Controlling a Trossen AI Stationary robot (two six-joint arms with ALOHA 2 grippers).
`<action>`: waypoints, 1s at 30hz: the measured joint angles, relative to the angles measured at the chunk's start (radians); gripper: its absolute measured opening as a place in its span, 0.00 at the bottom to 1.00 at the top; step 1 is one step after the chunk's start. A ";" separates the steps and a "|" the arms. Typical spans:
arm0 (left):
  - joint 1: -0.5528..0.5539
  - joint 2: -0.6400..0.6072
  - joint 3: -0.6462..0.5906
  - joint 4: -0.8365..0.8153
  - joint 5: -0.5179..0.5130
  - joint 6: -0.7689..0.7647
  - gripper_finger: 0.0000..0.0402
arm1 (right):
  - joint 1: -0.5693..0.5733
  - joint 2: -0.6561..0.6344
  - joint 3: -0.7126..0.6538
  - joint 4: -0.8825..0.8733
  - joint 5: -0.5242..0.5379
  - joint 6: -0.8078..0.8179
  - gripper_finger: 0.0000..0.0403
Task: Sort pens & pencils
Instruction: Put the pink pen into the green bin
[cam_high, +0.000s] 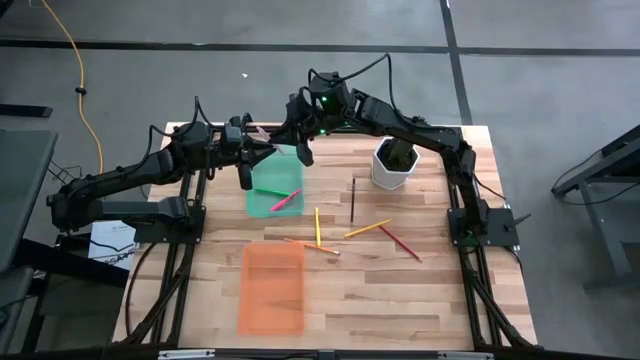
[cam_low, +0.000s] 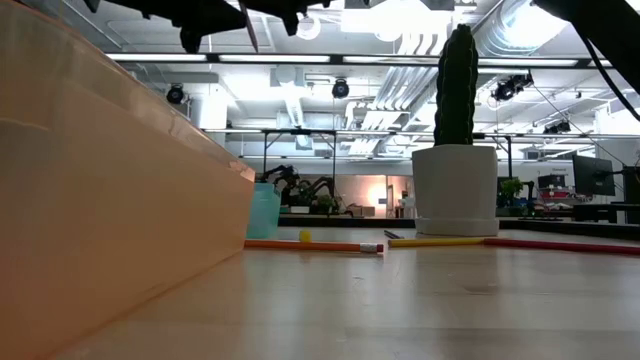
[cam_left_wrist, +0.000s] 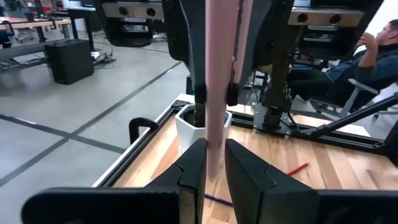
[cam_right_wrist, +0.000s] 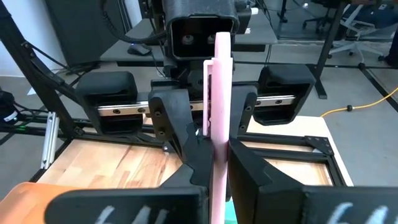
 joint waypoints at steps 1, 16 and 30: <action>0.000 0.000 0.000 0.004 0.008 0.000 0.12 | 0.000 0.000 0.000 0.000 -0.004 0.000 0.04; 0.000 0.000 0.000 0.046 0.029 -0.003 0.12 | 0.000 0.000 0.000 0.016 -0.021 0.000 0.04; 0.000 0.000 0.000 0.041 0.027 -0.001 0.06 | 0.000 0.000 0.000 0.034 -0.039 0.004 0.04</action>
